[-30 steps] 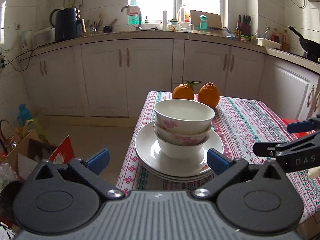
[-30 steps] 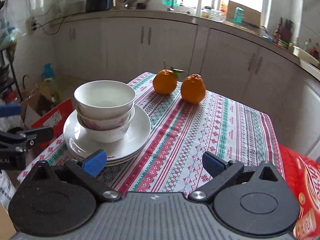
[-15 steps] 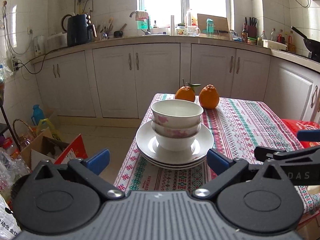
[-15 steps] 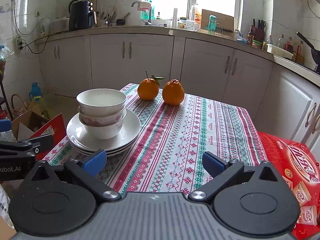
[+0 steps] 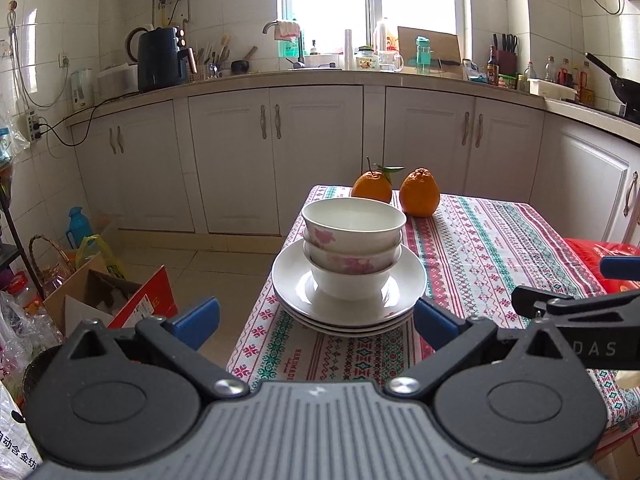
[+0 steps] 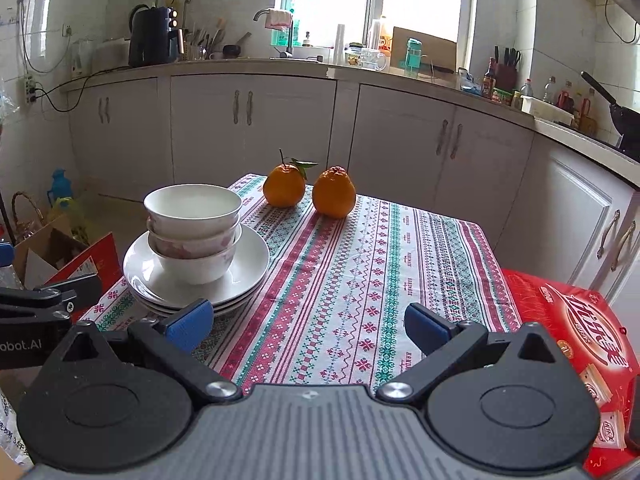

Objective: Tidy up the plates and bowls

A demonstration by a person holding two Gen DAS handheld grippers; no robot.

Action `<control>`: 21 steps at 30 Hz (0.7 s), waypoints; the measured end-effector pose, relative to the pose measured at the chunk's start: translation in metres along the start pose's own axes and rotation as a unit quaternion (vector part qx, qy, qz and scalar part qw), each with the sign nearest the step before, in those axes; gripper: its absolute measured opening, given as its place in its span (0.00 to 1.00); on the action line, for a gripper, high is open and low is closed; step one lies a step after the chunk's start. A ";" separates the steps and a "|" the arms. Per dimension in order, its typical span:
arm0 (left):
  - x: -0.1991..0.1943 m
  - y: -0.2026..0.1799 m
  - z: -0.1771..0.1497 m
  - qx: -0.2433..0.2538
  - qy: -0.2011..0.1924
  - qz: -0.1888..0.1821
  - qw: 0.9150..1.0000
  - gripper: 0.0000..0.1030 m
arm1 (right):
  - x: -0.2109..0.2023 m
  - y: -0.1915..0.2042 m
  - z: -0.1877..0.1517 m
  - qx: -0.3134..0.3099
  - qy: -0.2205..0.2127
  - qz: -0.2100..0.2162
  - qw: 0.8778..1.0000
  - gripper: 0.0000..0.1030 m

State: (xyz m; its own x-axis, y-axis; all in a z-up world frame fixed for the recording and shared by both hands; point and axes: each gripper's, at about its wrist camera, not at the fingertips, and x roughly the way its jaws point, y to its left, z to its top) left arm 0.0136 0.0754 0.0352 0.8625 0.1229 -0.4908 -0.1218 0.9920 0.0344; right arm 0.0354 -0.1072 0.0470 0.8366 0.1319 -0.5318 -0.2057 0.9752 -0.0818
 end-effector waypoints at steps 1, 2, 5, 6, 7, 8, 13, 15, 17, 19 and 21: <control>0.000 0.000 0.000 -0.001 0.000 0.000 1.000 0.99 | 0.000 0.000 0.000 0.000 0.000 0.000 1.000 1.00; 0.000 0.000 0.000 -0.001 0.000 0.000 1.000 0.99 | 0.000 0.000 0.000 0.000 -0.001 -0.001 1.000 1.00; 0.000 0.001 0.001 0.000 0.000 0.000 1.000 0.99 | -0.001 0.000 0.000 0.000 -0.002 -0.002 1.000 1.00; 0.000 0.001 0.001 -0.001 0.000 -0.001 1.000 0.99 | -0.001 0.000 0.000 0.000 -0.002 -0.003 1.000 1.00; 0.000 0.001 0.001 -0.001 -0.001 -0.001 1.000 0.99 | -0.002 0.000 0.000 0.000 -0.003 -0.003 1.000 1.00; -0.001 0.001 0.001 -0.001 0.000 -0.001 1.000 0.99 | -0.002 0.001 0.000 -0.001 -0.003 -0.004 1.000 1.00; -0.001 0.001 0.001 -0.001 -0.001 -0.001 1.000 0.99 | -0.004 0.001 0.001 -0.002 -0.005 -0.006 1.000 1.00; -0.002 0.000 0.001 -0.001 -0.003 0.000 1.000 0.99 | -0.005 0.000 0.001 -0.001 -0.006 -0.006 1.000 1.00; -0.002 0.000 0.000 -0.002 -0.003 0.000 1.000 0.99 | -0.006 0.001 0.001 -0.002 -0.008 -0.008 1.000 1.00; -0.002 0.000 0.000 -0.002 -0.002 0.000 1.000 0.99 | -0.006 0.001 0.001 -0.002 -0.007 -0.009 1.000 1.00; -0.002 -0.001 0.000 -0.002 -0.001 0.000 1.000 0.99 | -0.006 0.001 0.001 -0.002 -0.007 -0.009 1.000 1.00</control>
State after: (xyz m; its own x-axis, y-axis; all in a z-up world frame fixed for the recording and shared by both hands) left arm 0.0123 0.0746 0.0361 0.8639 0.1233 -0.4883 -0.1244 0.9918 0.0303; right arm 0.0302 -0.1068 0.0509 0.8476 0.1167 -0.5176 -0.1921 0.9768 -0.0943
